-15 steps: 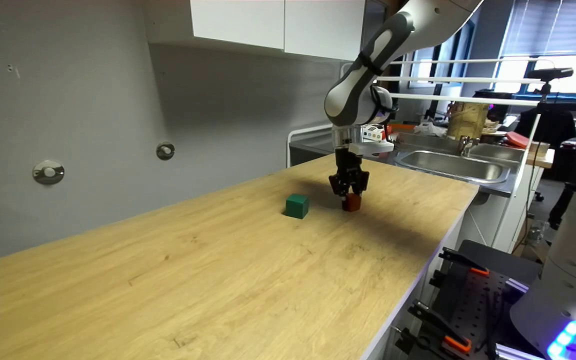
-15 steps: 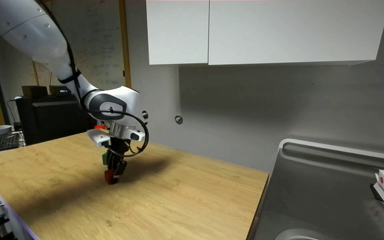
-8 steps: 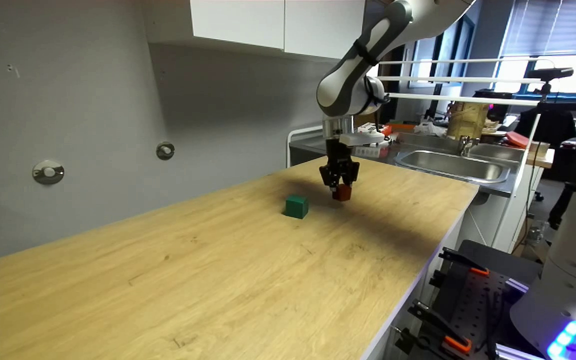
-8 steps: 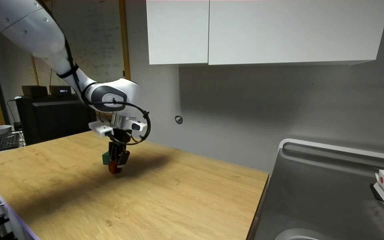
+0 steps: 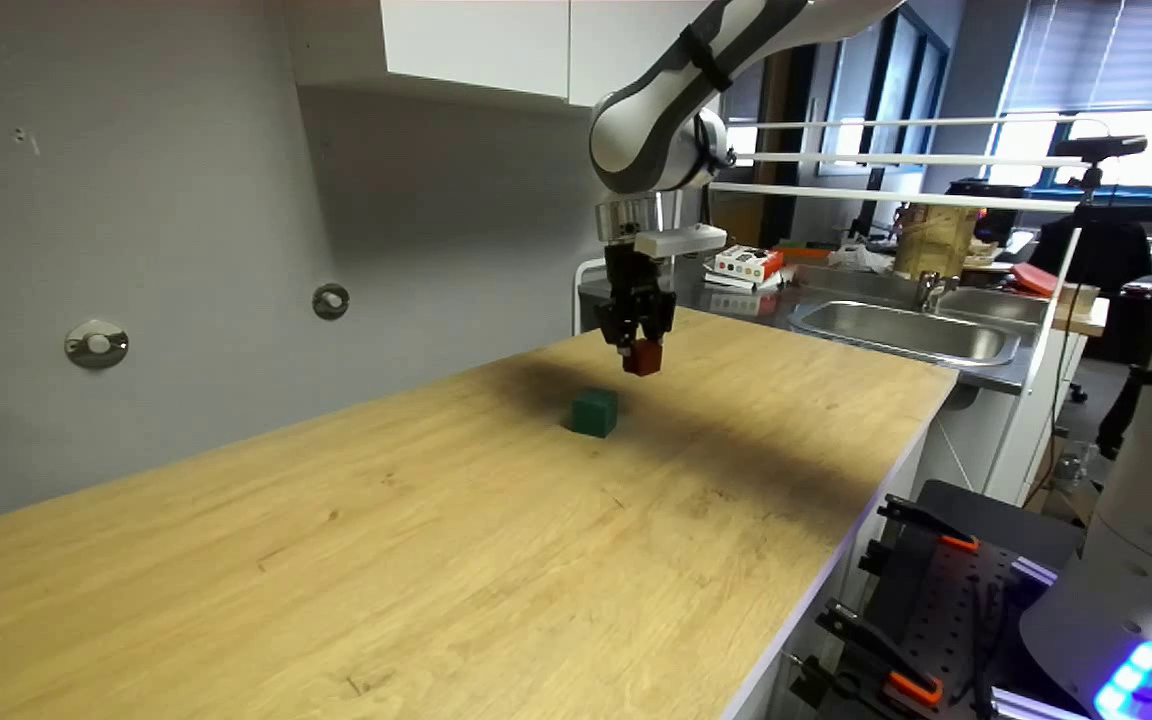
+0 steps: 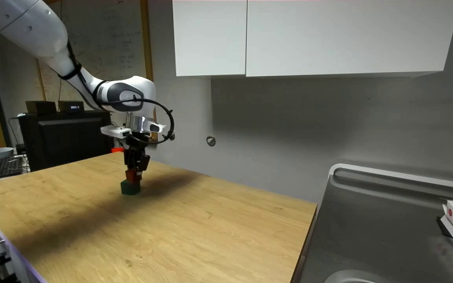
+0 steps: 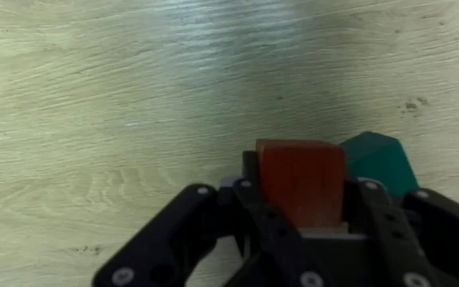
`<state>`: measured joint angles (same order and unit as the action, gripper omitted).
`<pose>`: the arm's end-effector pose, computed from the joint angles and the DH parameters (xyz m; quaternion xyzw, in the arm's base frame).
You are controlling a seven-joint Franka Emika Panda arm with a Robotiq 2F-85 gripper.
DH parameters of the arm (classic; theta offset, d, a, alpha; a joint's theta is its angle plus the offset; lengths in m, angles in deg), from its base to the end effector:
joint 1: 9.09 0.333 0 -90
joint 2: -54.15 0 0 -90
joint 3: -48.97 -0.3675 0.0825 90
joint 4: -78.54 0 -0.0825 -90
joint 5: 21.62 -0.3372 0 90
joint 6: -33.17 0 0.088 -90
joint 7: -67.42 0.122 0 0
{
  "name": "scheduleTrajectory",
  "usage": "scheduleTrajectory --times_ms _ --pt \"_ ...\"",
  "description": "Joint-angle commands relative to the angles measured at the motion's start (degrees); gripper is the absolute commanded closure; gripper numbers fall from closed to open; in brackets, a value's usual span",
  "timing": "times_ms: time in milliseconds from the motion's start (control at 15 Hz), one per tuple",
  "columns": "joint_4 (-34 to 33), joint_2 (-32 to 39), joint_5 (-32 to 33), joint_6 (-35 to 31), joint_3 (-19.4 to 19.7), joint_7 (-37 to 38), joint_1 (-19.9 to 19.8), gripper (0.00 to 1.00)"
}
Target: Put the orange block on the green block
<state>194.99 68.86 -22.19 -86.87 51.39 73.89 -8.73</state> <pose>0.5438 -0.0178 0.3711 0.9923 -0.0767 -0.0966 0.0051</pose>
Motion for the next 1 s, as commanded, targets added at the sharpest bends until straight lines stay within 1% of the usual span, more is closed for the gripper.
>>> scheduleTrajectory --times_ms 0,200,400,933 --pt "-4.37 1.63 2.22 3.73 -1.59 2.54 2.3 0.81" --pt "-6.82 3.29 2.85 5.46 -2.4 2.95 3.89 0.81" --pt "-8.55 4.84 2.93 6.61 -2.66 2.81 4.64 0.81" --pt "-11.72 9.04 2.26 6.92 -2.69 2.38 4.82 0.81"
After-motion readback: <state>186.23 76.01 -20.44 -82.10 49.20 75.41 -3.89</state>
